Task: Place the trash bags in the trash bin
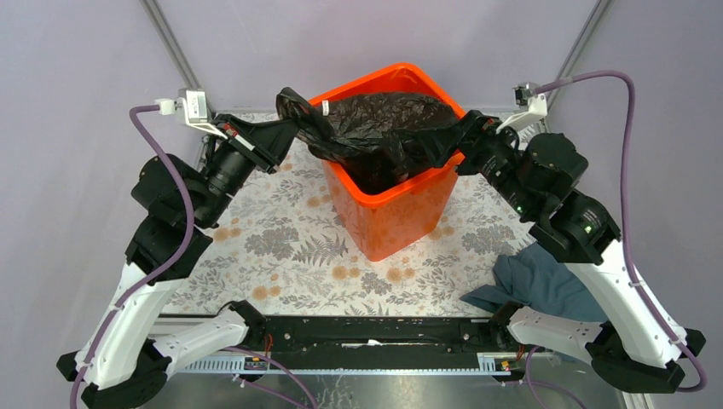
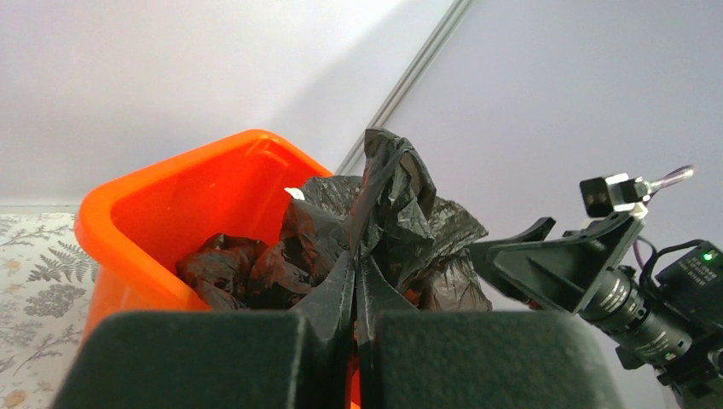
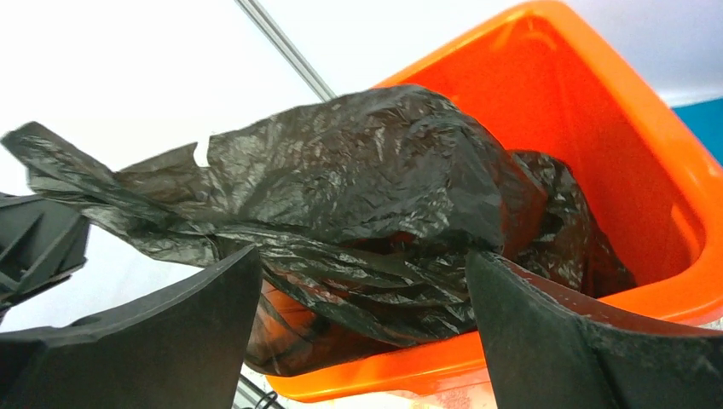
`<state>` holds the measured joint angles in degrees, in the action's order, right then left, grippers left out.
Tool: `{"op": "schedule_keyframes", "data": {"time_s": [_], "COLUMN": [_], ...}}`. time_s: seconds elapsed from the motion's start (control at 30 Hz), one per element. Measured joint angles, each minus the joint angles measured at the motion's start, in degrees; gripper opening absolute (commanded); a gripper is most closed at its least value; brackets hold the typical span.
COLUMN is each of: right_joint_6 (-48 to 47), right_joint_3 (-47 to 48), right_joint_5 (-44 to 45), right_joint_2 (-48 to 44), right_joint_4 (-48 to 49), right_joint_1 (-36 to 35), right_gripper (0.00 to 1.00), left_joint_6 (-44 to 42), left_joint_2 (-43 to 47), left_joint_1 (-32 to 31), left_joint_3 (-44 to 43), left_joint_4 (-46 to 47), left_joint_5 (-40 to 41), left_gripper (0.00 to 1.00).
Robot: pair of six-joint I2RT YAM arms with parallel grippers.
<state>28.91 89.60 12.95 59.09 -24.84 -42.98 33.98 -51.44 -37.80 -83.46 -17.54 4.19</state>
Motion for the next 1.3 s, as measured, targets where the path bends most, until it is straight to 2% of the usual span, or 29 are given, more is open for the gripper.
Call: {"op": "schedule_keyframes", "data": {"time_s": [0.13,0.23,0.3,0.53,0.7,0.87,0.97,1.17,1.23,1.3], "right_joint_6": [1.79,-1.05,-4.07,-10.23,-9.18,-6.19,-5.05,-4.11,-4.13,-4.61], "right_joint_3": [-1.88,-1.6,-1.62,-2.73,-6.97,-8.2,-7.93,-7.93,-7.67,-7.48], "right_joint_5": [1.25,2.47,3.06,6.16,7.28,2.78,-0.48,-7.41,-8.11,-7.21], "right_joint_2": [0.79,1.88,1.68,-3.41,-6.6,-3.74,-0.66,3.19,4.22,5.22], "right_joint_4": [0.0,-0.24,-0.55,-0.26,2.58,8.15,10.6,14.64,16.63,18.34], "right_joint_1": [0.0,0.0,0.0,0.0,0.0,0.0,0.0,-0.04,-0.04,-0.04], "right_gripper": [0.88,0.75,0.73,0.88,0.9,0.89,0.99,1.0,0.93,0.75], "left_joint_6": [-0.83,-1.64,-2.27,-4.79,-6.05,-6.56,-6.62,-6.82,-6.84,-7.04], "left_joint_2": [0.31,-0.22,-0.57,-2.67,-6.21,-8.44,-9.7,-11.43,-12.48,-13.29], "left_joint_1": [0.0,0.0,0.0,0.0,0.0,0.0,0.0,0.0,0.0,0.0], "left_joint_3": [-0.22,-1.95,-2.86,-6.97,-12.74,-14.19,-15.23,-18.34,-20.39,-21.97], "left_joint_4": [-1.09,-2.82,-3.45,-5.97,-7.1,-8.07,-8.74,-9.44,-9.35,-9.35], "left_joint_5": [1.22,2.1,3.15,7.85,10.73,11.1,11.06,10.75,10.23,9.92], "left_gripper": [0.0,0.0,0.0,0.0,0.0,0.0,0.0,0.0,0.0,0.0]}}
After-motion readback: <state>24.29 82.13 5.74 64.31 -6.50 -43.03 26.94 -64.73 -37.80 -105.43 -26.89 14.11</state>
